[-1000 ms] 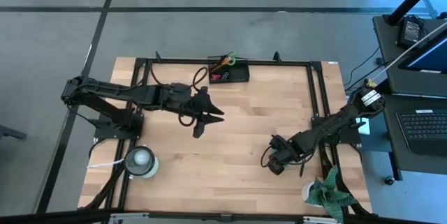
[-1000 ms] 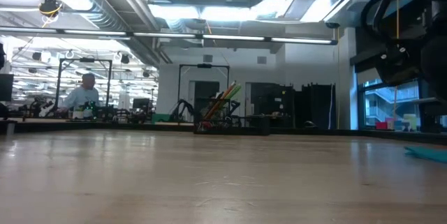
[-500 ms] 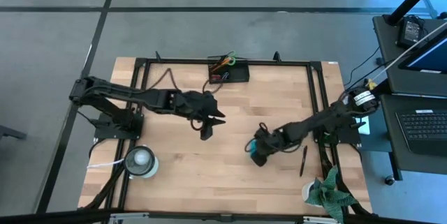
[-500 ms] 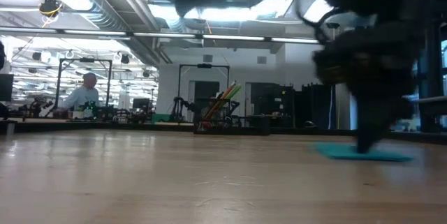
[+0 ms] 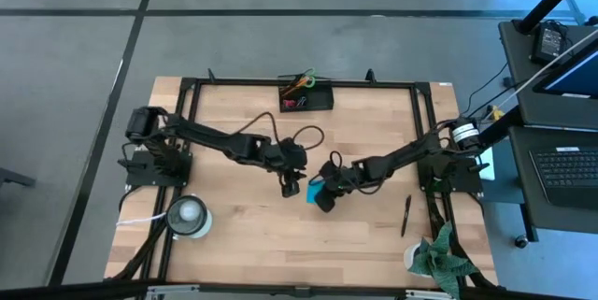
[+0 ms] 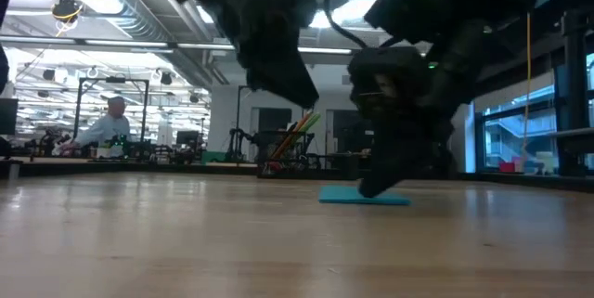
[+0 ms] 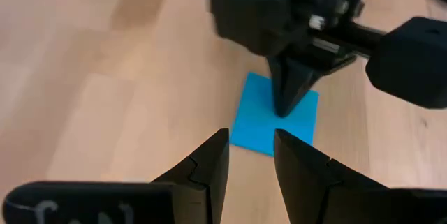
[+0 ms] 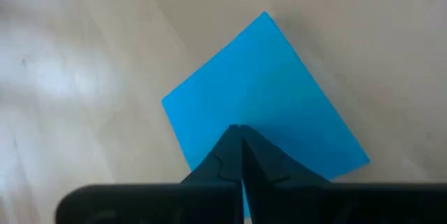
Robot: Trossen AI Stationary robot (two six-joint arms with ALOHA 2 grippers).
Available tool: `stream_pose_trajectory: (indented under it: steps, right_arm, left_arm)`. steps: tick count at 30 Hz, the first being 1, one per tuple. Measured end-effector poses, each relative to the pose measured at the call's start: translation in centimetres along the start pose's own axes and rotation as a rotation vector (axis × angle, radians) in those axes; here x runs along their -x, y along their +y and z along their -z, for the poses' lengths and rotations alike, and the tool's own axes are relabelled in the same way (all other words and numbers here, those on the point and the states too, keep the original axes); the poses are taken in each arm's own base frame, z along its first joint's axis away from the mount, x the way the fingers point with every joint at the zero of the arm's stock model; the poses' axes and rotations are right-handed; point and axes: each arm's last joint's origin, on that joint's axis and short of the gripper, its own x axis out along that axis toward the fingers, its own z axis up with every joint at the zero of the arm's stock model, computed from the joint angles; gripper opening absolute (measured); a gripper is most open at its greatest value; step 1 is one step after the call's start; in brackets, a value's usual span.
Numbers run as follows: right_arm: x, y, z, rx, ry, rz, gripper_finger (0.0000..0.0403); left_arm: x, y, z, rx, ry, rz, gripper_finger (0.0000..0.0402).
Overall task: Pick and place office supplies into organizer
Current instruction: Put the blue sticky note into the desk organizer
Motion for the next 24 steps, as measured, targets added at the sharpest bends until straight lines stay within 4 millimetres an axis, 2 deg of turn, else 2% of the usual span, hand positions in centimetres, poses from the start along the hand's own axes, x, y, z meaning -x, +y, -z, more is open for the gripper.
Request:
stream_pose_trajectory:
  steps: [6,10,20,24]
  right_arm:
    - [-1.0,0.8,-1.8,0.058,-0.019,0.007,0.0003]
    - [-1.4,1.2,-2.0,0.084,-0.023,0.005,0.0003]
    - [-1.5,1.2,-2.0,0.087,-0.014,0.007,0.0003]
    - [-1.5,1.2,-2.0,0.086,-0.014,0.006,0.0003]
  left_arm:
    - [-1.8,-0.6,0.7,-0.010,0.034,0.067,0.0106]
    - [-2.5,-1.0,1.4,-0.022,0.077,0.089,0.0096]
    - [-4.6,-0.8,3.4,-0.038,0.182,0.006,0.0024]
    - [-5.2,-0.7,3.6,-0.027,0.175,-0.028,0.0003]
